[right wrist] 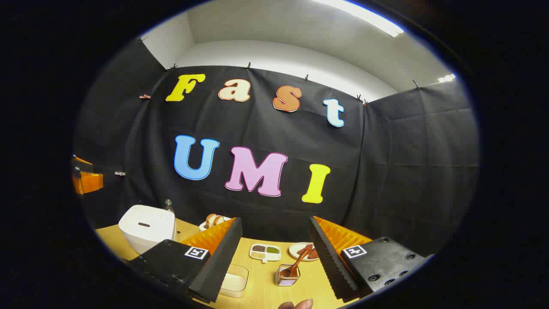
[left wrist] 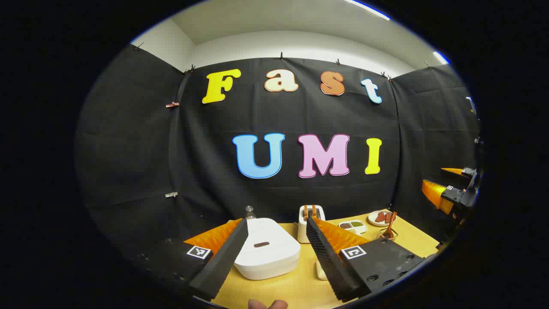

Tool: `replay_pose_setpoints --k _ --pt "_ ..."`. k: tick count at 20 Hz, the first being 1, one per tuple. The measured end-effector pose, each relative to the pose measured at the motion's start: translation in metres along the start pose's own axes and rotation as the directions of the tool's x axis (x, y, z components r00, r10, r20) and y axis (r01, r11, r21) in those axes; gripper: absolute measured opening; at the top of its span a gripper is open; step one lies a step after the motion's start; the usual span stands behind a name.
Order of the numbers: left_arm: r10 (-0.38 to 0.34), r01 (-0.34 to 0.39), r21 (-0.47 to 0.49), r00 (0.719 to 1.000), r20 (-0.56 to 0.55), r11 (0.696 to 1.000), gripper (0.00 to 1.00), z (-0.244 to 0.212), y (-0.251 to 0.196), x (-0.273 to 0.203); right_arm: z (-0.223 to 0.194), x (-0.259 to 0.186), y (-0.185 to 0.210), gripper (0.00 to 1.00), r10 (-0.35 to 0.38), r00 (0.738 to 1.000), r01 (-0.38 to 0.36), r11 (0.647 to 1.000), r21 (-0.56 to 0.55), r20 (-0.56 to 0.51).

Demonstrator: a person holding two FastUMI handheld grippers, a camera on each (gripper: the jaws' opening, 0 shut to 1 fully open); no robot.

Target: Close the left gripper, press the button to open the rice cooker; take a wooden spoon from the chopstick holder with the right hand, scoop a spoonful of rice and pour it into the rice cooker, then put the wooden spoon back into the chopstick holder.

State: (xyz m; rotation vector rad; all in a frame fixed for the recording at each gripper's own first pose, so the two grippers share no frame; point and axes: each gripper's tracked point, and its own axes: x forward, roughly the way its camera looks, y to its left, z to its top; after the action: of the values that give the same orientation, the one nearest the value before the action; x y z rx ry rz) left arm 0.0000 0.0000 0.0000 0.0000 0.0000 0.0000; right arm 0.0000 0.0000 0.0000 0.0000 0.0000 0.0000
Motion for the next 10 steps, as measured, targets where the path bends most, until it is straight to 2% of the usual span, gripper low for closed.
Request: replay_pose_setpoints --k 8,10 --pt "0.014 -0.013 -0.047 1.000 0.006 0.999 0.95 -0.010 0.008 0.003 0.007 0.002 0.013 0.97 -0.002 0.999 0.002 1.000 -0.004 0.038" --pt "0.030 -0.031 -0.049 1.000 -0.001 0.998 0.95 -0.010 0.012 0.008 0.001 0.002 0.021 0.97 0.023 0.999 -0.023 1.000 0.004 0.024"
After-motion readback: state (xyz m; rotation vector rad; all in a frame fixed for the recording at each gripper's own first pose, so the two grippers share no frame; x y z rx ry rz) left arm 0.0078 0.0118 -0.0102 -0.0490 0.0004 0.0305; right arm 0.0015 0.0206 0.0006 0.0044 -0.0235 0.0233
